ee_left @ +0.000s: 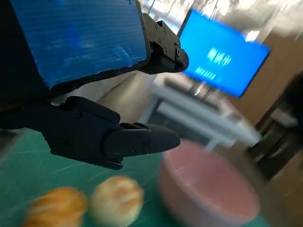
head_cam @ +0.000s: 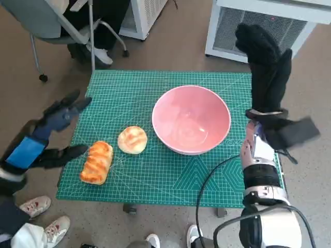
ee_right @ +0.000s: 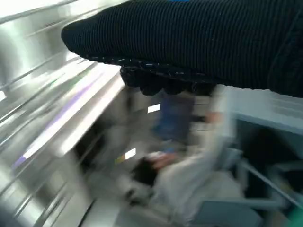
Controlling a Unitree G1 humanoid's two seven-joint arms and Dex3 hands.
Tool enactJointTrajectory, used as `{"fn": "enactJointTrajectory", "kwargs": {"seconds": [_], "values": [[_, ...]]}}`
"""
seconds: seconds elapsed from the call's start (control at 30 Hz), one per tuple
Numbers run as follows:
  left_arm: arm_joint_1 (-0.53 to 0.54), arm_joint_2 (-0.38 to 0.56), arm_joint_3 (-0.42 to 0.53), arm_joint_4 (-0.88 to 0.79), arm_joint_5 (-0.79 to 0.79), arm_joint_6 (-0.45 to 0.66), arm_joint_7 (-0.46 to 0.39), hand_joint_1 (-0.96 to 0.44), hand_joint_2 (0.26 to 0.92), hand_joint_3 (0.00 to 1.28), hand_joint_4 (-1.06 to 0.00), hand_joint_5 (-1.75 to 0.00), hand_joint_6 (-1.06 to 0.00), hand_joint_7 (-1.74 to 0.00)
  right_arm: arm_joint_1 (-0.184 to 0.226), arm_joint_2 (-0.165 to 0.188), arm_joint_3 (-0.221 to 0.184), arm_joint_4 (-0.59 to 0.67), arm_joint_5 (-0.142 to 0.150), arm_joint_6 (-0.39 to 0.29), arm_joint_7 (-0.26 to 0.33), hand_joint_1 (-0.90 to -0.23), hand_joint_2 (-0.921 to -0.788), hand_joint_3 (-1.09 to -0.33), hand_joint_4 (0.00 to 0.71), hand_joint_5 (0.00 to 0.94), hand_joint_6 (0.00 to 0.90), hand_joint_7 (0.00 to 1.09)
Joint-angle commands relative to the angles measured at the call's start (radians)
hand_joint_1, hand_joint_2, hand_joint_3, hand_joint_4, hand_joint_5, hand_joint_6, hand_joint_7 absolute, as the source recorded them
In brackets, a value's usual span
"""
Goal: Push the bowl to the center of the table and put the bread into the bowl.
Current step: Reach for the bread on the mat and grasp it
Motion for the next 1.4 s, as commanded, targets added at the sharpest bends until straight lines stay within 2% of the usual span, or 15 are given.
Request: {"fn": "enactJointTrajectory", "kwargs": {"seconds": [0.03, 0.17, 0.4, 0.6, 0.77, 0.97, 1.4], "values": [[0.037, 0.046, 0.015, -0.036, 0.04, 0.007, -0.023, -0.5, 0.921, 0.16, -0.25, 0.0, -0.42, -0.02, 0.052, -0.023, 0.025, -0.066, 0.027, -0.005, 0.046, -0.545, -0.921, -0.843, 0.313, 0.024, -0.001, 0.78], [0.039, 0.092, 0.01, -0.013, 0.071, -0.037, -0.049, -0.45, 0.917, 0.07, -0.26, 0.0, -0.44, -0.03, 0.068, -0.03, 0.038, -0.121, 0.052, 0.01, 0.076, -0.546, -0.921, -0.849, 0.303, 0.021, -0.001, 0.77], [-0.023, 0.193, -0.037, 0.102, 0.12, -0.19, -0.11, -0.34, 0.874, 0.01, -0.28, -0.01, -0.45, -0.03, 0.108, -0.03, 0.065, -0.225, 0.051, 0.034, 0.067, -0.548, -0.921, -0.858, 0.292, 0.018, -0.001, 0.78], [-0.123, 0.247, -0.118, 0.241, 0.201, -0.367, -0.116, -0.3, 0.83, 0.0, -0.3, -0.01, -0.47, -0.04, 0.128, -0.026, 0.081, -0.279, 0.06, 0.06, 0.067, -0.562, -0.921, -0.859, 0.287, 0.018, -0.001, 0.78], [-0.22, 0.258, -0.19, 0.35, 0.329, -0.5, -0.072, -0.31, 0.798, 0.0, -0.31, -0.01, -0.46, -0.03, 0.135, -0.028, 0.087, -0.292, 0.057, 0.07, 0.064, -0.569, -0.921, -0.855, 0.286, 0.02, -0.001, 0.78], [-0.322, 0.263, -0.27, 0.472, 0.482, -0.61, -0.011, -0.3, 0.785, 0.0, -0.31, 0.0, -0.44, -0.02, 0.13, -0.034, 0.087, -0.268, 0.066, 0.071, 0.075, -0.579, -0.921, -0.847, 0.287, 0.024, -0.001, 0.78], [-0.48, 0.249, -0.432, 0.637, 0.74, -0.701, 0.124, -0.23, 0.799, 0.01, -0.28, 0.0, -0.41, 0.0, 0.135, -0.048, 0.093, -0.264, 0.09, 0.083, 0.106, -0.583, -0.921, -0.845, 0.279, 0.027, -0.001, 0.8]]}}
